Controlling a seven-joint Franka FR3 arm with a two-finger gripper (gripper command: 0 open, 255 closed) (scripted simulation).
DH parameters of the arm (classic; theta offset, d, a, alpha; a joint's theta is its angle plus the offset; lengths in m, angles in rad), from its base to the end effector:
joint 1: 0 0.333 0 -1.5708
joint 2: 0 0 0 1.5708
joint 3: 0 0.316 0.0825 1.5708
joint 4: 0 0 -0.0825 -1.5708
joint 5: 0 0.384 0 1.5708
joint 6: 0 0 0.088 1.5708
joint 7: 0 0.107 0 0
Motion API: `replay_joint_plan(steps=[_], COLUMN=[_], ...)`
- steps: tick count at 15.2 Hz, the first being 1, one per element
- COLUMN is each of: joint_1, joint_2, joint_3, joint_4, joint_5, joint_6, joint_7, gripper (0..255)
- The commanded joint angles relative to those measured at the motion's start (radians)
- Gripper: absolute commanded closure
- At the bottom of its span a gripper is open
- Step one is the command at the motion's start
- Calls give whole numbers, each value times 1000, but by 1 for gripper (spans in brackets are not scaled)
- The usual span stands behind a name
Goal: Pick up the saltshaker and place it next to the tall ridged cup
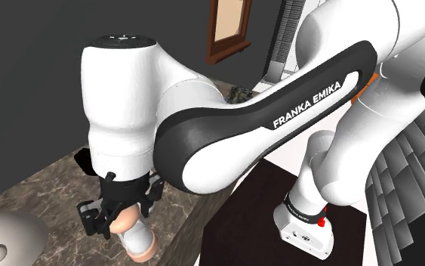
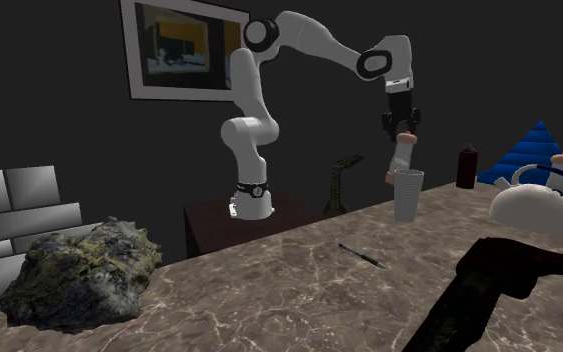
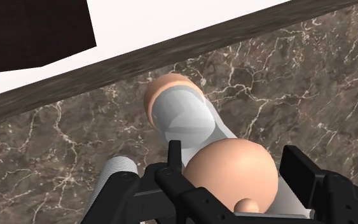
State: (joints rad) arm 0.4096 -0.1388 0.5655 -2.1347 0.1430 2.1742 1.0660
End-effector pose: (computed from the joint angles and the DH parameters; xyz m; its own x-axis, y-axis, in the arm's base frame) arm 0.2866 0.4469 0.4727 0.9863 -0.1628 0.0278 -0.1561 -0.9741 -0.1636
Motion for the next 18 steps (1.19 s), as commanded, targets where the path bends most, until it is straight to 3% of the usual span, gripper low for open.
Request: replay_joint_plan(steps=[1,12,18], joint_1=[0,0,0], joint_2=[8,77,77], joint_3=[2,17,17], joint_4=[-20,-106,-106], joint_5=[-3,-38,-38], joint_6=[28,175,175], joint_7=[1,22,22], gripper=[255,255,255])
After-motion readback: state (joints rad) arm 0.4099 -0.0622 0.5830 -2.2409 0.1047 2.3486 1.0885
